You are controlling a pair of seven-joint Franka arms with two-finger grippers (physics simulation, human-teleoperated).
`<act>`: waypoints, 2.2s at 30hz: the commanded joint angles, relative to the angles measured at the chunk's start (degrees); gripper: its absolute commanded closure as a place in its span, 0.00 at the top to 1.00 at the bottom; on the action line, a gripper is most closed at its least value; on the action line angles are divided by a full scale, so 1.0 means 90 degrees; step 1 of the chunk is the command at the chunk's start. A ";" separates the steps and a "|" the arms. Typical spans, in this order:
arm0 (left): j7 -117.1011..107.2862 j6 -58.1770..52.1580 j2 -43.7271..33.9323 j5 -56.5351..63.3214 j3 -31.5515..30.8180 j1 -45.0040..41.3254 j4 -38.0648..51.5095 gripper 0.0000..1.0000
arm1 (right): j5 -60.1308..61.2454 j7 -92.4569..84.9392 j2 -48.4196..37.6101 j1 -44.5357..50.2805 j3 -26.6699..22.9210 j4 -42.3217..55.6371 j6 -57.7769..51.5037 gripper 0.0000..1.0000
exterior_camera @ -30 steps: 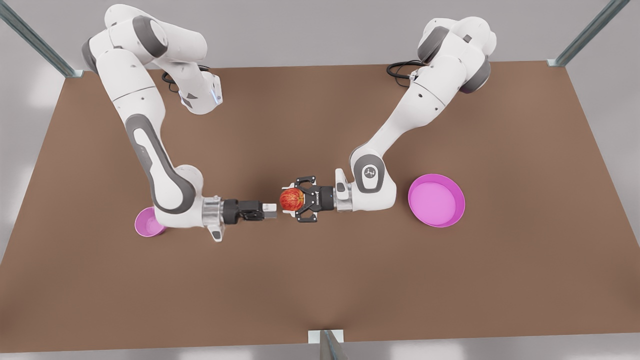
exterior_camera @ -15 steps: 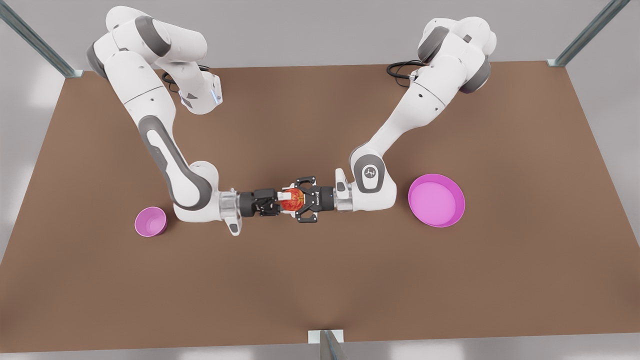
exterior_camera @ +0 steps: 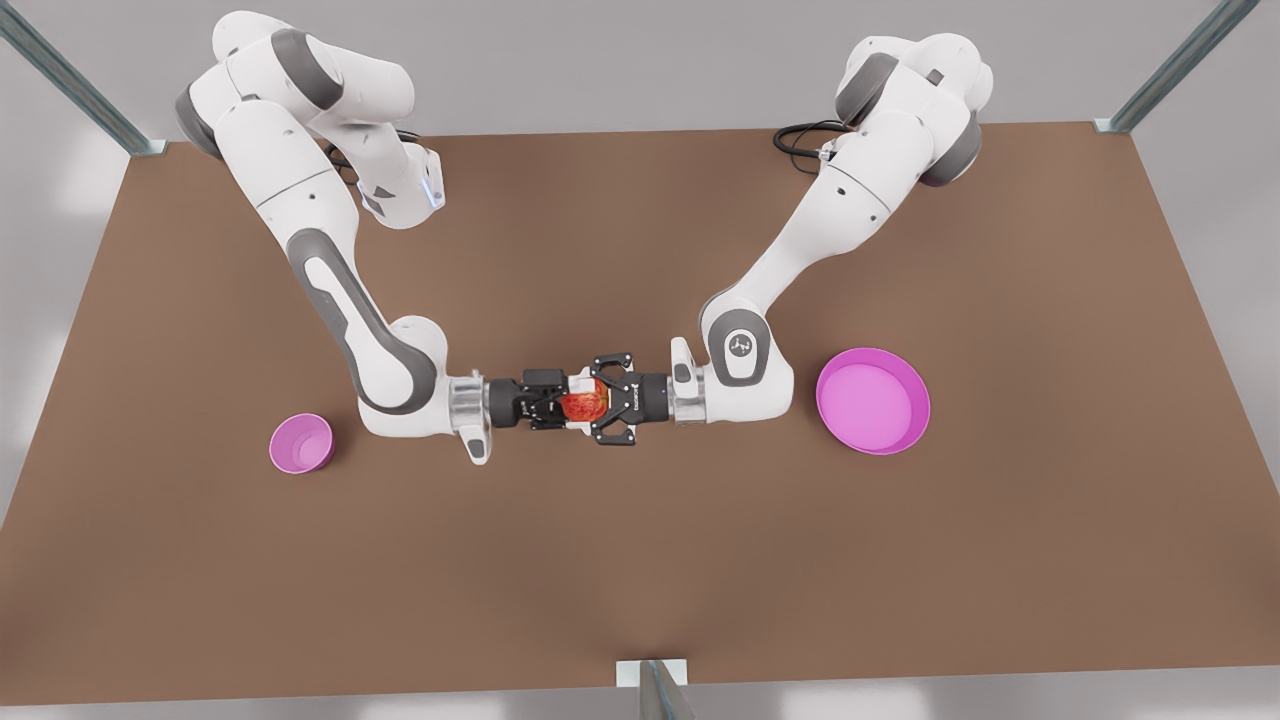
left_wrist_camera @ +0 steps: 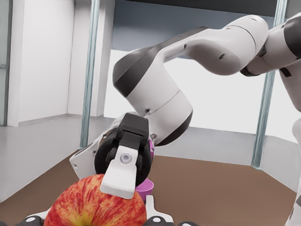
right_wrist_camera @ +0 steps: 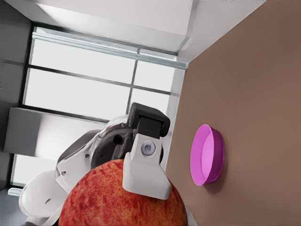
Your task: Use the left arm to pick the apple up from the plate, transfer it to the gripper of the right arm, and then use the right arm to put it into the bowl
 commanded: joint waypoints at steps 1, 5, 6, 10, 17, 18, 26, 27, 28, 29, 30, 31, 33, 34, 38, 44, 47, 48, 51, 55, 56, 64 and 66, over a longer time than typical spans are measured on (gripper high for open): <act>-0.0005 -0.0029 -0.0009 0.0022 -0.0007 -0.0003 0.0003 0.73 | 0.0033 -0.0615 -0.0008 0.0002 0.0006 0.0009 0.0032 0.70; -0.0073 -0.0020 -0.0048 0.0031 -0.0007 0.0006 -0.0007 1.00 | 0.0033 -0.0615 -0.0008 0.0002 0.0006 0.0018 0.0032 0.70; -0.0083 -0.0020 -0.0048 0.0031 -0.0007 0.0006 0.0003 1.00 | 0.0033 -0.0615 -0.0008 0.0002 0.0006 0.0028 0.0032 0.70; -0.0171 -0.0029 -0.0068 0.0080 0.0022 0.0026 0.0003 1.00 | 0.0004 -0.0586 -0.0008 -0.0086 -0.0013 0.0048 -0.0056 0.70; -0.0190 -0.0039 -0.0068 0.0295 0.0041 0.0192 -0.0056 1.00 | -0.1119 -0.0176 -0.0076 -0.1258 -0.0013 -0.0040 -0.0544 0.71; -0.0190 -0.0049 -0.0068 0.0295 0.0041 0.0250 -0.0075 1.00 | -0.1217 -0.0157 -0.0076 -0.1433 -0.0023 -0.0040 -0.0690 0.72; -1.0097 -0.3699 -0.2048 1.0065 0.0051 0.3717 0.0032 1.00 | -0.2662 -0.0020 0.0109 -0.2957 -0.0247 0.0360 -0.0964 0.73; -1.1055 -0.4051 -0.2215 1.0722 0.0041 0.3746 0.0177 1.00 | -0.2925 -0.0029 0.0139 -0.2986 -0.0374 0.0409 -0.0974 0.73; -1.2130 -0.4492 -0.2538 1.1300 0.0090 0.3737 0.0227 1.00 | -0.3315 -0.0049 0.0148 -0.3162 -0.0384 0.0409 -0.0964 0.73; -1.3002 -0.4531 -0.2568 1.1301 0.0100 0.3747 0.0237 1.00 | -0.3794 -0.0059 0.0148 -0.3347 -0.0384 0.0409 -0.0954 0.73; -1.3130 -0.4580 -0.2626 1.1291 0.0217 0.3756 0.0227 1.00 | -0.4214 -0.0088 0.0148 -0.3474 -0.0384 0.0458 -0.0915 0.73; -1.3139 -0.4551 -0.2665 1.1301 0.0324 0.3756 0.0227 1.00 | -0.4487 -0.0078 0.0139 -0.3553 -0.0384 0.0497 -0.0886 0.73; -1.3471 -0.3516 -0.3768 1.0432 0.2756 0.1969 -0.1031 1.00 | -0.5406 -0.0078 0.0129 -0.3836 -0.0384 0.0536 -0.0886 0.73; -1.3423 -0.3243 -0.4227 1.0412 0.2746 0.2184 -0.1647 1.00 | -0.5787 -0.0069 0.0090 -0.3934 -0.0384 0.0536 -0.0944 0.73; -1.3657 -0.3516 -0.3847 1.0529 0.2727 0.2047 -0.1247 1.00 | -0.6900 -0.0088 -0.0008 -0.4061 -0.0316 0.0487 -0.1150 0.73; -1.3725 -0.3565 -0.3837 1.0520 0.2727 0.1998 -0.1247 1.00 | -0.8101 -0.0059 -0.0106 -0.4031 -0.0297 0.0565 -0.0945 0.73; -1.3735 -0.3564 -0.3837 1.0529 0.2727 0.1998 -0.1247 1.00 | -0.8834 -0.0001 -0.0057 -0.3944 -0.0297 0.0507 -0.0047 0.73; -1.3735 -0.3564 -0.3837 1.0529 0.2727 0.1998 -0.1247 1.00 | -0.8844 0.0000 -0.0057 -0.3895 -0.0297 0.0487 -0.0027 0.73; -1.3735 -0.3565 -0.3837 1.0529 0.2727 0.1959 -0.1247 1.00 | -0.9264 0.0000 -0.0037 -0.3875 -0.0297 0.0380 0.0315 0.74; -1.3735 -0.3565 -0.3837 1.0529 0.2727 0.1959 -0.1247 1.00 | -0.9567 0.0010 -0.0008 -0.3875 -0.0306 0.0312 0.0452 0.86; -1.3735 -0.3565 -0.3837 1.0529 0.2727 0.1959 -0.1247 1.00 | -0.9576 0.0000 -0.0018 -0.3885 -0.0306 0.0292 0.0452 1.00; -1.3735 -0.3613 -0.3837 1.0529 0.2727 0.1959 -0.1247 1.00 | -0.9899 0.0175 -0.0203 -0.3680 -0.0267 0.1179 -0.0249 1.00; -1.3735 -0.3613 -0.3837 1.0529 0.2727 0.1959 -0.1247 1.00 | -1.0648 0.1111 -0.0447 -0.3203 -0.0111 0.2633 -0.1314 1.00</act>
